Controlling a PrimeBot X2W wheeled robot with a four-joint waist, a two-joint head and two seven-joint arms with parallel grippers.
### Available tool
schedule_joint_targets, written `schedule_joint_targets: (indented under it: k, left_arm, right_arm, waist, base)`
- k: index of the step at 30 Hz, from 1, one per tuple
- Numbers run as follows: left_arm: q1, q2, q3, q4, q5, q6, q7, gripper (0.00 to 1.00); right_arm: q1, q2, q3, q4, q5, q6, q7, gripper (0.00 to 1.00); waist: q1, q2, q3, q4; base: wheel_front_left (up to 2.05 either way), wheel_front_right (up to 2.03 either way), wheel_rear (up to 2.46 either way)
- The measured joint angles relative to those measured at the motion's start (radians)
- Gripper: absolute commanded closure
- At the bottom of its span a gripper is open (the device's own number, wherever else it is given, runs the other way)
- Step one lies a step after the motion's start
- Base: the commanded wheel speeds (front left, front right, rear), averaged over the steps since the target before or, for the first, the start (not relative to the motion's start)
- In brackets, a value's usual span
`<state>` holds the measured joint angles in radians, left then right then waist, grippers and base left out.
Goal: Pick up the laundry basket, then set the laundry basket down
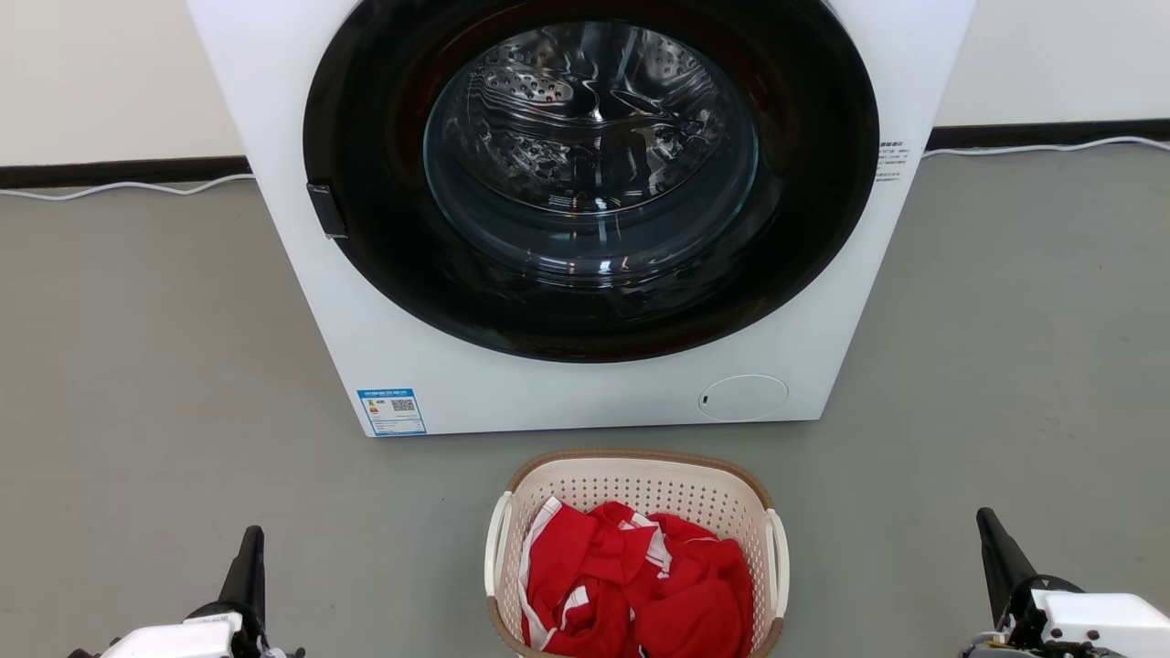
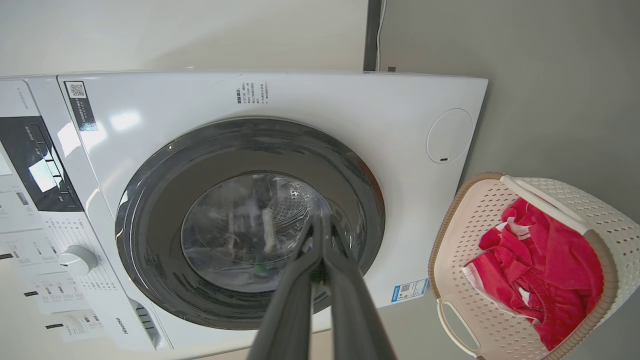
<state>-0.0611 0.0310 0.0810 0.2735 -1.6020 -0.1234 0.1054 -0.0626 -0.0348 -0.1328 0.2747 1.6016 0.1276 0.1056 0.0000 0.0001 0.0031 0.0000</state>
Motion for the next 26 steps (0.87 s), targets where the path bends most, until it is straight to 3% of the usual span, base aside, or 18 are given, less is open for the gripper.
schedule_joint_targets:
  k: [26]
  left_arm:
    - [0.000, 0.000, 0.000, 0.000, 0.000, 0.000, 0.000, 1.00]
  right_arm:
    - [0.000, 0.000, 0.000, 0.000, 0.000, 0.000, 0.000, 1.00]
  waist:
    - [0.0000, 0.0000, 0.000, 0.000]
  base:
    - [0.00, 0.00, 0.00]
